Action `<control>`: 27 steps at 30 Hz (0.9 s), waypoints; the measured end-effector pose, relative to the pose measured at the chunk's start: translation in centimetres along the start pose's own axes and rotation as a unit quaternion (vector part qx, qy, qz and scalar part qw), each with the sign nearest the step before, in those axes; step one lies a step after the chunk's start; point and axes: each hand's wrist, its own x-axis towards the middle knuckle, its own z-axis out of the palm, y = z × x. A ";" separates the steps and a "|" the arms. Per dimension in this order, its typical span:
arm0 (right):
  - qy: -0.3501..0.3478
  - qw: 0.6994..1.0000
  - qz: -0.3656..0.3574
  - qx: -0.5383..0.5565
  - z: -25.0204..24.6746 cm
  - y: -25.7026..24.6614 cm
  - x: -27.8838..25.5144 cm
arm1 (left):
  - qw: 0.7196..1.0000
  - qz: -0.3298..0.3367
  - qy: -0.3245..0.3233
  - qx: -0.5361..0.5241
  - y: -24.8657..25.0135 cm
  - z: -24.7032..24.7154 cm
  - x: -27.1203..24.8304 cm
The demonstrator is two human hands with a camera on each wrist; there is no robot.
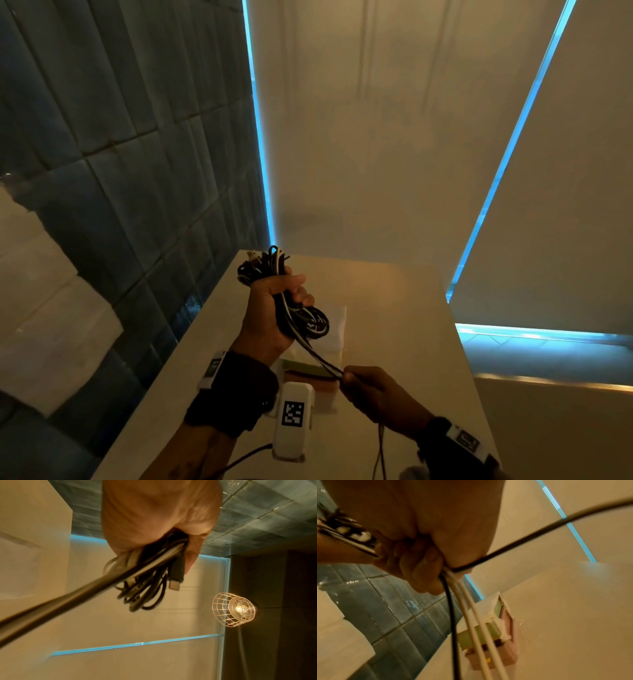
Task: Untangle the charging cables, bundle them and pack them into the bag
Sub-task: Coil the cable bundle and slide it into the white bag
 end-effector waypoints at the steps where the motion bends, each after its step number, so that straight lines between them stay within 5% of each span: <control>1: -0.006 1.000 0.004 -0.028 -0.5 0.0 -0.1 | 1.000 -0.014 -0.012 0.005 0.1 -0.1 -0.1; 11: 0.013 0.927 -0.061 -0.371 -7.7 -3.1 2.0 | 0.972 -0.149 -0.137 0.121 -0.2 -1.1 -0.8; 18: 0.031 0.882 -0.125 -0.454 -8.9 -8.9 3.6 | 0.936 -0.133 -0.147 0.291 -0.7 -0.6 -1.2; 22: 0.028 0.846 -0.141 -0.513 -8.1 -11.7 3.8 | 0.928 -0.181 -0.187 0.267 -1.4 0.0 -1.8; 27: 0.028 0.847 -0.159 -0.507 -8.3 -12.9 4.2 | 0.925 -0.136 -0.204 0.291 -1.6 -0.3 -2.4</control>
